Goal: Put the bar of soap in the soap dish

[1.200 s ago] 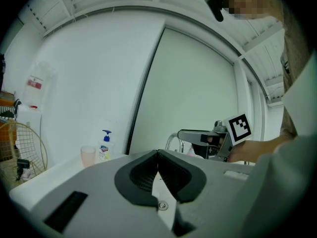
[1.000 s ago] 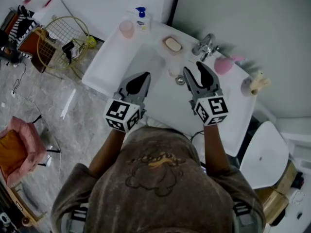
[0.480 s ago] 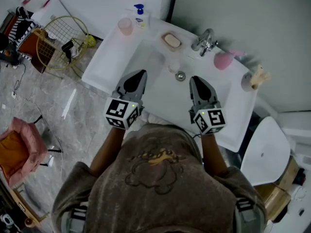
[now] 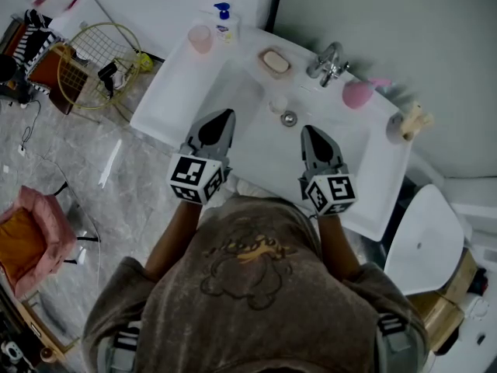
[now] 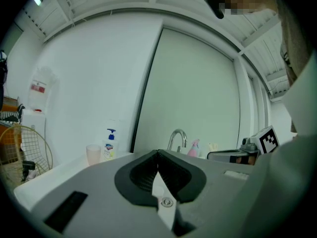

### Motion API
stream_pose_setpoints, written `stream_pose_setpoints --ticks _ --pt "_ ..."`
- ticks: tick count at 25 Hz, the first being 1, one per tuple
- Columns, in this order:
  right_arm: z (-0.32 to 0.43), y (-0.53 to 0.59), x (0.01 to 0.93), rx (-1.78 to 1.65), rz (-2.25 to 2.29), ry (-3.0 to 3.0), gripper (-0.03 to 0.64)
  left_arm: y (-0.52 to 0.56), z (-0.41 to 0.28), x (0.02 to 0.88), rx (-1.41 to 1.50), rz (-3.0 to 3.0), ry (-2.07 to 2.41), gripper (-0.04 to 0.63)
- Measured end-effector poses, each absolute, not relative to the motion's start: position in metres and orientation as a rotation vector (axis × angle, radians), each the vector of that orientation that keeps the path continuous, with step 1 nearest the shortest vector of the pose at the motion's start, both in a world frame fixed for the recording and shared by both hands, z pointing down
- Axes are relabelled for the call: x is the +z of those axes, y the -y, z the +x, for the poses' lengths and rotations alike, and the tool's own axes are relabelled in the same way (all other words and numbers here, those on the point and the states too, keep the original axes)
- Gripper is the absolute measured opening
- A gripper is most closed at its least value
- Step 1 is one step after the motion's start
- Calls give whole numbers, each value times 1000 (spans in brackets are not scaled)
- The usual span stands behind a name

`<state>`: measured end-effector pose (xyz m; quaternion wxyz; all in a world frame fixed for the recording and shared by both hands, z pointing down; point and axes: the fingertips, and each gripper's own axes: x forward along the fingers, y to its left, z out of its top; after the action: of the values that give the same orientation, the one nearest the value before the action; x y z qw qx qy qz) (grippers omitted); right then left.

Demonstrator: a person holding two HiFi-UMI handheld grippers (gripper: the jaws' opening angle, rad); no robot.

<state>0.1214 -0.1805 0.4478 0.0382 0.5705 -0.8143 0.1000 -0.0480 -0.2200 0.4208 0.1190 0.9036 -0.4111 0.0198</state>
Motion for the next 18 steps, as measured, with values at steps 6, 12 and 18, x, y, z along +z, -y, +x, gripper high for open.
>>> stream_pose_setpoints --ticks 6,12,18 --pt "123 182 453 295 1736 2492 2 223 -51 419 60 2639 1212 5" --pt "129 185 451 298 1763 2465 2 225 -54 418 64 2641 1227 5" --pt "136 184 452 298 1773 2450 2 221 -51 418 71 2633 1226 5"
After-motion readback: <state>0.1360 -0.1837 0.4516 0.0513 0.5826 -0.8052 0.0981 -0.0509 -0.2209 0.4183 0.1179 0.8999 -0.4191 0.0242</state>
